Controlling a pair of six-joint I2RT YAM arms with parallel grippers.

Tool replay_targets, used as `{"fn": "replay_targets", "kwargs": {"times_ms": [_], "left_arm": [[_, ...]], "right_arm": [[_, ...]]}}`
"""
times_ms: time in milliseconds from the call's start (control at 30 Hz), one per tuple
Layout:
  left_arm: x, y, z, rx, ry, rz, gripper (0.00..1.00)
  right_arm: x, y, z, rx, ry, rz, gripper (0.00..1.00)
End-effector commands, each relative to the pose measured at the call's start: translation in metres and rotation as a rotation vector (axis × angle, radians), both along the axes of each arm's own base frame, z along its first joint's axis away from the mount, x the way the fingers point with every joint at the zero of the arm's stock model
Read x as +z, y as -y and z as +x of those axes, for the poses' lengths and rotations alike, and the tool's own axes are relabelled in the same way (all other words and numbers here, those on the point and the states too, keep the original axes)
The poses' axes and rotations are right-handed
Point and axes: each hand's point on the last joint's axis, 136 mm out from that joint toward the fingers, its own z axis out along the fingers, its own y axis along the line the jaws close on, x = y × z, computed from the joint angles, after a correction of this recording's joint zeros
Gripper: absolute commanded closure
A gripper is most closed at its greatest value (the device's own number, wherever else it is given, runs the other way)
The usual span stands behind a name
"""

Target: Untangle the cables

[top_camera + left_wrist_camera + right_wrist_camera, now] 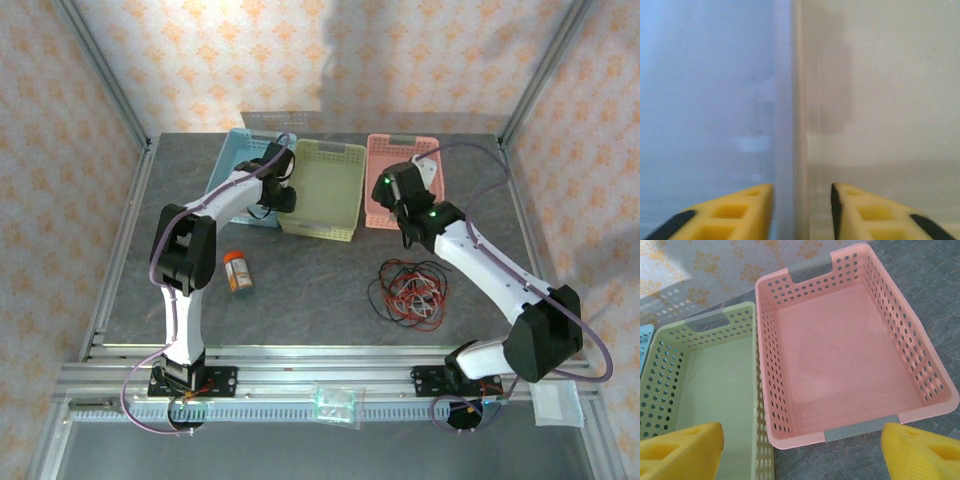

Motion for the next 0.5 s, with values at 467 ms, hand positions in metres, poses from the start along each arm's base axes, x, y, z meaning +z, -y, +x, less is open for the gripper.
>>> {"fn": "replay_targets", "kwargs": {"times_ms": [467], "left_arm": [[0.014,-0.005,0.052,0.039,0.071,0.104,0.21]], "right_arm": [[-0.031,-0.023,0.047,0.124,-0.101,-0.055,0.16]]}}
